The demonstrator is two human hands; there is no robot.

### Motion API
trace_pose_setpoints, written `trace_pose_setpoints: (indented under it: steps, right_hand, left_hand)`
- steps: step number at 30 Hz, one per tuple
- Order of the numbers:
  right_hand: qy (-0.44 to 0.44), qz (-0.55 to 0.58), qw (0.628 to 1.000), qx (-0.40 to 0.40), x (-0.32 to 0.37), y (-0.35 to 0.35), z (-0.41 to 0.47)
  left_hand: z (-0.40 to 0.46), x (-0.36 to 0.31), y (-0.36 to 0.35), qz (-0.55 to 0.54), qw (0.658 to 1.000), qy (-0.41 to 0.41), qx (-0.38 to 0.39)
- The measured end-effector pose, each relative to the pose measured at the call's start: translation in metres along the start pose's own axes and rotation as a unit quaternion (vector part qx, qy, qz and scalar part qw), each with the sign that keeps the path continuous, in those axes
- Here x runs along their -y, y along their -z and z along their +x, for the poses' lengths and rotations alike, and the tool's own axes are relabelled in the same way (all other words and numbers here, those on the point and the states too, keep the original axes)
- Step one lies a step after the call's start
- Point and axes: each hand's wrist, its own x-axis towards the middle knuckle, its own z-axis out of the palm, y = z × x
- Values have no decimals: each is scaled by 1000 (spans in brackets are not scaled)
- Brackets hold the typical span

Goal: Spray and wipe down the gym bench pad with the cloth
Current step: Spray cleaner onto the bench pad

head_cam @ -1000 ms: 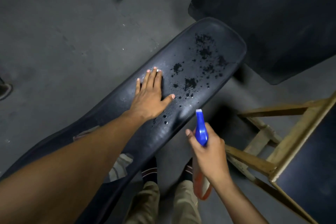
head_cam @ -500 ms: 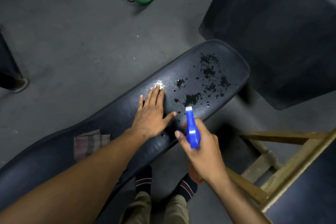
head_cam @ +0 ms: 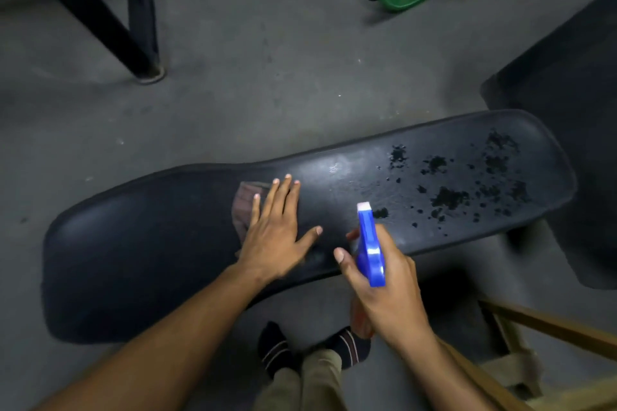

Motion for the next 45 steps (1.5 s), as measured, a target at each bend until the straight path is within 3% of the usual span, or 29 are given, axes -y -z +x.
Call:
trace_pose_setpoints:
  steps: [8, 26, 32, 36, 45]
  right_hand:
    - [97, 22, 995, -12, 67, -41, 8]
    - [187, 103, 973, 82, 158, -237, 20]
    - [208, 69, 967, 133, 166, -271, 15]
    - [175, 56, 968, 173, 152, -271, 16]
    - [155, -2, 974, 166, 120, -258, 15]
  left_hand:
    - [-52, 54, 25, -26, 996, 63, -54]
    - [-168, 193, 26, -19, 968, 250, -31]
    - [-186, 205, 14, -9, 969, 244, -40]
    - [-187, 203, 12, -30, 966, 251, -46]
    - [-187, 192, 9, -29, 969, 239, -49]
